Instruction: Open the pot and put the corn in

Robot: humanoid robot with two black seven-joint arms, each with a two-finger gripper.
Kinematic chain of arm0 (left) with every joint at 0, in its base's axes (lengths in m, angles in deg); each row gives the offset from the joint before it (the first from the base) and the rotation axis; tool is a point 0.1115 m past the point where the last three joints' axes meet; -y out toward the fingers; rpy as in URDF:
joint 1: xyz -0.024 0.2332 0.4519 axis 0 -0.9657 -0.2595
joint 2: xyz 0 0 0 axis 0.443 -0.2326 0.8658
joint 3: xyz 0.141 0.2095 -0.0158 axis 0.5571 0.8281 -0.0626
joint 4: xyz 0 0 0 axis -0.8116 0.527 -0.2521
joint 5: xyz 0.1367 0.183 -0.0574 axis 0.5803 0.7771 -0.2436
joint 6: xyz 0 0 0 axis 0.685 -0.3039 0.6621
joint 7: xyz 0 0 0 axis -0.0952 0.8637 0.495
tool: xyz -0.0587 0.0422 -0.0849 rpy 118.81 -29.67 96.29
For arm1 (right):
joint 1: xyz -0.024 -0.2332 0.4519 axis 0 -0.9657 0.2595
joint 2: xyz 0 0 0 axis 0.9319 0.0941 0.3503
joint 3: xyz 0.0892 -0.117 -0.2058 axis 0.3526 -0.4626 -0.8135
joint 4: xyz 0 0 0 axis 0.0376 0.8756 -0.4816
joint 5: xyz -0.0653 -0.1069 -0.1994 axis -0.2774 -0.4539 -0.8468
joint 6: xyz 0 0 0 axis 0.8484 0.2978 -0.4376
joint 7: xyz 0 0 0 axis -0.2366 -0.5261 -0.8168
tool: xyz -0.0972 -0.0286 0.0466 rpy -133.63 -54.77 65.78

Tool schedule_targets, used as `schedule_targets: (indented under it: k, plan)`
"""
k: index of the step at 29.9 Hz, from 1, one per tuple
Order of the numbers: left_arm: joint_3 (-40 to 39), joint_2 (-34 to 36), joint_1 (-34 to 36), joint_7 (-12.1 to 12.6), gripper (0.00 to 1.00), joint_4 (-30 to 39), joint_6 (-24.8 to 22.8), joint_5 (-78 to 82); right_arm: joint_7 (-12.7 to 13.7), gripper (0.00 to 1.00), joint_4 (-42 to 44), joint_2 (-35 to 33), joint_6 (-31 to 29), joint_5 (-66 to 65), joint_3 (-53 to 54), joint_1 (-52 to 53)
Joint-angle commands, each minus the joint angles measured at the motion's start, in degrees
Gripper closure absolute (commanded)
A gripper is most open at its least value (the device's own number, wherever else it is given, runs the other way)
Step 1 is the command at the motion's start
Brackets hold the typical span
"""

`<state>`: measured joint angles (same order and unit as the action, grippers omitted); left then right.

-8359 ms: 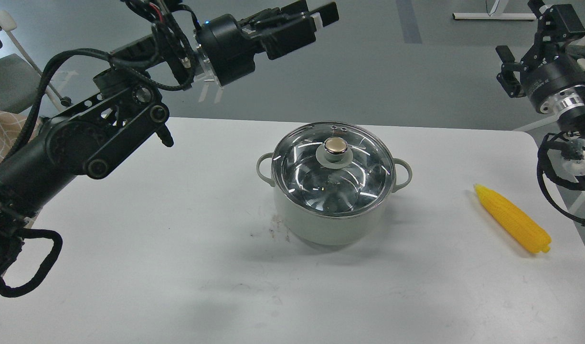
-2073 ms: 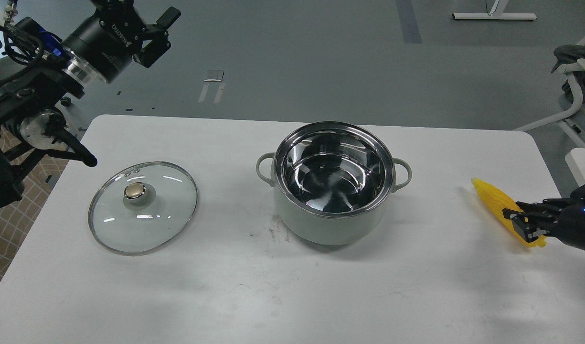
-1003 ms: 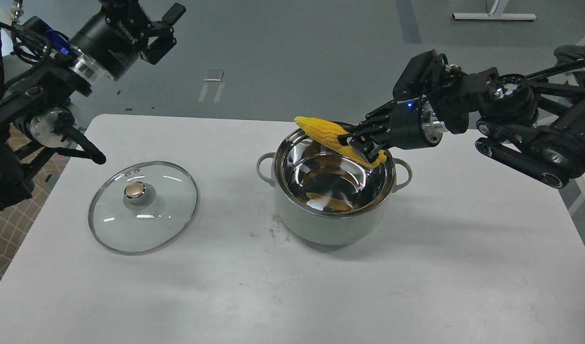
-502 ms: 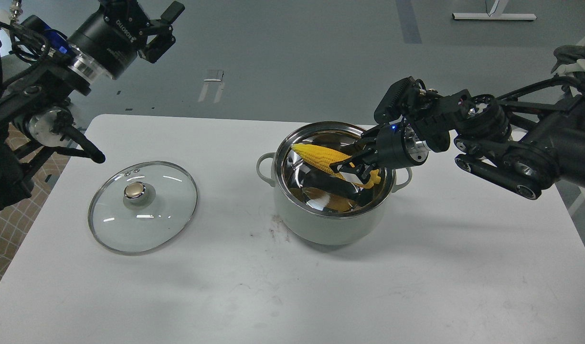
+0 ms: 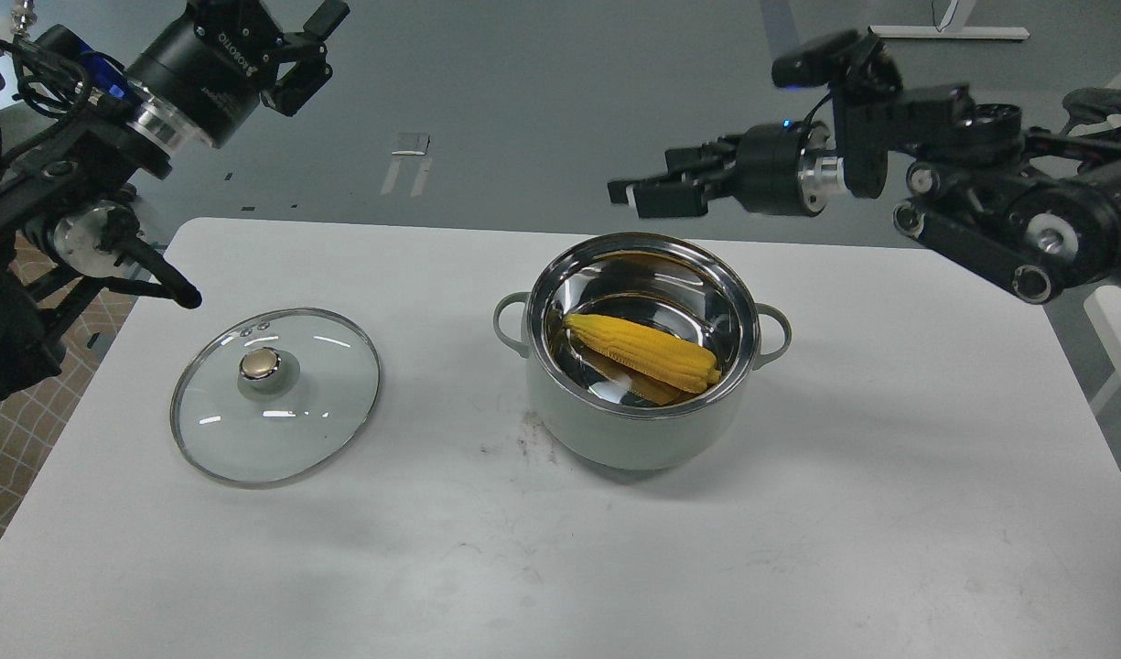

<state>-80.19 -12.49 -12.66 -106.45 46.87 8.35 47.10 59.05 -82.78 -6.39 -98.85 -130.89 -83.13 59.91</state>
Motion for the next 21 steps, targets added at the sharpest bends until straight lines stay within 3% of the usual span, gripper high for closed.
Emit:
schedule_targets:
  k: [1, 4, 9, 13, 18, 21]
  plan:
    - [-1.4, -2.6, 0.0, 0.0, 0.02, -3.3, -0.4, 0.2, 0.0, 0.0, 6.3, 0.3, 0.8, 10.6, 8.4, -0.8]
    - [-2.1, -5.6, 0.9, 0.5, 0.02, -7.5, -0.9, 0.0, 0.0, 0.0, 12.3, 2.1, 2.7, 20.3, 13.4, -3.7]
    - [-5.5, -11.6, 0.7, 6.3, 0.02, -11.2, -2.2, -0.2, 0.0, 0.0, 15.2, 3.6, 3.0, 35.8, 15.7, -8.7]
    - [-8.3, -17.1, 0.0, 6.4, 0.02, -17.7, -6.7, -0.2, 0.0, 0.0, 15.2, 3.6, 2.4, 50.9, 15.9, -12.9]
    - [-8.0, -22.3, -0.2, 6.2, 0.02, -26.1, -6.7, -0.1, 0.0, 0.0, 14.5, 4.4, 2.2, 62.8, 17.6, -17.0]
    - [-8.2, -23.6, -0.3, 6.2, 0.02, -26.2, -6.7, -0.1, 0.0, 0.0, 14.9, 6.1, 2.6, 63.2, 19.6, -18.8]
